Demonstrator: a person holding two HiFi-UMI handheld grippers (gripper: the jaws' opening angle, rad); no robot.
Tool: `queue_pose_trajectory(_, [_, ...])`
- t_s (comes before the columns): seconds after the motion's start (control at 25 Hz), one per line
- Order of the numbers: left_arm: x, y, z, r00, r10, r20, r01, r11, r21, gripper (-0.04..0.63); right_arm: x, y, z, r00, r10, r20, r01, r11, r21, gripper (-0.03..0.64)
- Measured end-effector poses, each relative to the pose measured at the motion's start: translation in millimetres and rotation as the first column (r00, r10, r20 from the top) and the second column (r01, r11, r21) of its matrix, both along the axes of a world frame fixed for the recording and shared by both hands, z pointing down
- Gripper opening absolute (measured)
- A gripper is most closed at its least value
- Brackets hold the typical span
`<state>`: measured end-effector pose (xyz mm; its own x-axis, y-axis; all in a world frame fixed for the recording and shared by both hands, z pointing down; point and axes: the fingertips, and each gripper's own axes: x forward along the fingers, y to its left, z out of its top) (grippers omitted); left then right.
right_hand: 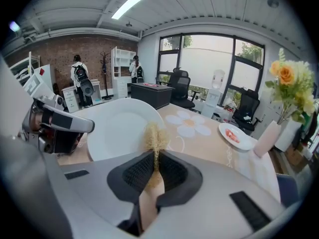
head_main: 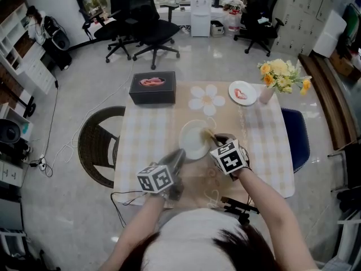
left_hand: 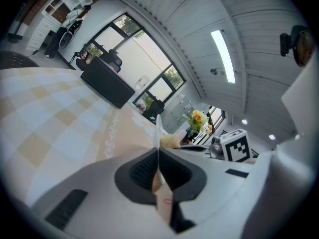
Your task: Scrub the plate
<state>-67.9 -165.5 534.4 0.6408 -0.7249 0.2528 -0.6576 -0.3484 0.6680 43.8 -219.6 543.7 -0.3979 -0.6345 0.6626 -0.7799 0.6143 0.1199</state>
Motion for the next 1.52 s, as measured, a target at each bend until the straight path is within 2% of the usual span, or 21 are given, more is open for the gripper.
queue_pose_trajectory(0.28, [-0.4,0.4,0.4,1.0,-0.003,0.003,0.003,1.0,-0.003,0.017,14.1,-7.9,-8.2,0.997,0.077,0.009,-0.077,0.997,0.02,0.032])
queue_pose_trajectory(0.44, [-0.9,-0.2,0.2,1.0,-0.003,0.008,0.003,1.0,-0.001,0.017,16.1,-3.8,-21.5,0.991,0.13,0.043,-0.132,0.991,0.036,0.032])
queue_pose_trajectory(0.56, [-0.9,-0.1,1.1,1.0,-0.005,0.007,0.005,1.0,-0.003,0.017,15.2,4.1,-24.8,0.983,0.165,0.084,-0.167,0.986,0.016,0.032])
queue_pose_trajectory(0.72, [-1.7,0.2,1.5,1.0,-0.009,0.011,0.009,1.0,-0.008,0.017,-6.3,24.8,-28.1,0.974,0.131,0.186,-0.122,0.991,-0.061,0.032])
queue_pose_trajectory(0.92, [-1.7,-0.4,1.7,1.0,-0.012,0.01,0.012,1.0,-0.011,0.017,-40.4,54.4,-21.7,0.927,0.128,0.353,-0.052,0.974,-0.219,0.032])
queue_pose_trajectory(1.08, [-2.0,-0.8,1.5,1.0,-0.017,0.012,0.017,1.0,-0.013,0.017,-50.6,63.6,-20.0,0.911,0.119,0.394,-0.017,0.967,-0.253,0.032])
queue_pose_trajectory(1.24, [-2.0,-0.7,2.1,1.0,-0.018,0.015,0.018,1.0,-0.013,0.017,-59.5,73.9,-15.7,0.877,0.151,0.457,0.007,0.946,-0.326,0.032])
queue_pose_trajectory(1.52, [-1.9,-1.3,3.3,1.0,-0.02,0.016,0.02,1.0,-0.013,0.017,-69.1,81.6,-3.3,0.881,0.157,0.447,0.022,0.929,-0.37,0.032])
